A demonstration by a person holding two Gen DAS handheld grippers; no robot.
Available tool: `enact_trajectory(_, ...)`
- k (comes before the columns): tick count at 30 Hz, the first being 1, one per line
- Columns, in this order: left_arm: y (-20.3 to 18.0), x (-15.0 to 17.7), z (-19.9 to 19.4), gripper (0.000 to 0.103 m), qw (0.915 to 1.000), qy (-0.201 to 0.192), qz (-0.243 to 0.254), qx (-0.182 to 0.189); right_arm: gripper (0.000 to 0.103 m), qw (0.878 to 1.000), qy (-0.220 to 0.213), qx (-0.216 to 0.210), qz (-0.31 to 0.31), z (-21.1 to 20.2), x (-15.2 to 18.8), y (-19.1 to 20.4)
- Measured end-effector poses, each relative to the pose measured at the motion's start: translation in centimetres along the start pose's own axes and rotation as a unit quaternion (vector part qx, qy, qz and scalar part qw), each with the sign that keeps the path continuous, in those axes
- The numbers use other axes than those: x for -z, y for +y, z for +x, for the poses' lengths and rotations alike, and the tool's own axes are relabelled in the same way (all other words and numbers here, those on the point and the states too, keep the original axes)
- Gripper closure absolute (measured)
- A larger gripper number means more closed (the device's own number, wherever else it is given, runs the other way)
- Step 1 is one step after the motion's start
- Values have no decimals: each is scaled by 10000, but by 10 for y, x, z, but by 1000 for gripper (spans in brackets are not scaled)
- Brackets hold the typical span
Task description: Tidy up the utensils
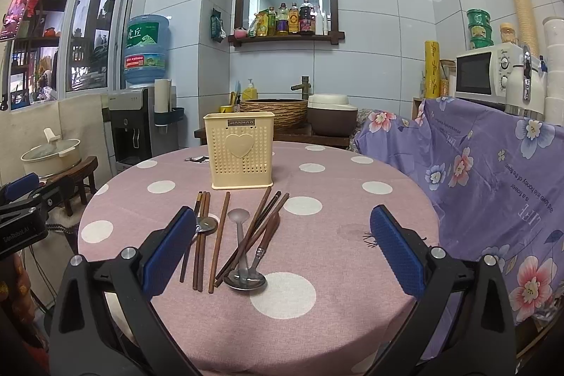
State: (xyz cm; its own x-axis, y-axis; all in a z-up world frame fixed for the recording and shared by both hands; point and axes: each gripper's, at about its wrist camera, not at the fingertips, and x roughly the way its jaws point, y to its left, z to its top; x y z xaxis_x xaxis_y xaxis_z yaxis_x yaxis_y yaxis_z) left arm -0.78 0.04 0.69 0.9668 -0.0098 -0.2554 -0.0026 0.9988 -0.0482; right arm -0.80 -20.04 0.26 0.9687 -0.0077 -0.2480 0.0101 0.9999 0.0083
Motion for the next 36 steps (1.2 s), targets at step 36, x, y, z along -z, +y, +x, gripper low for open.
enact_trajectory(36,4,3,-1,5,10000,61,26,-11,5,10000,78,-26,-10,2,3,4)
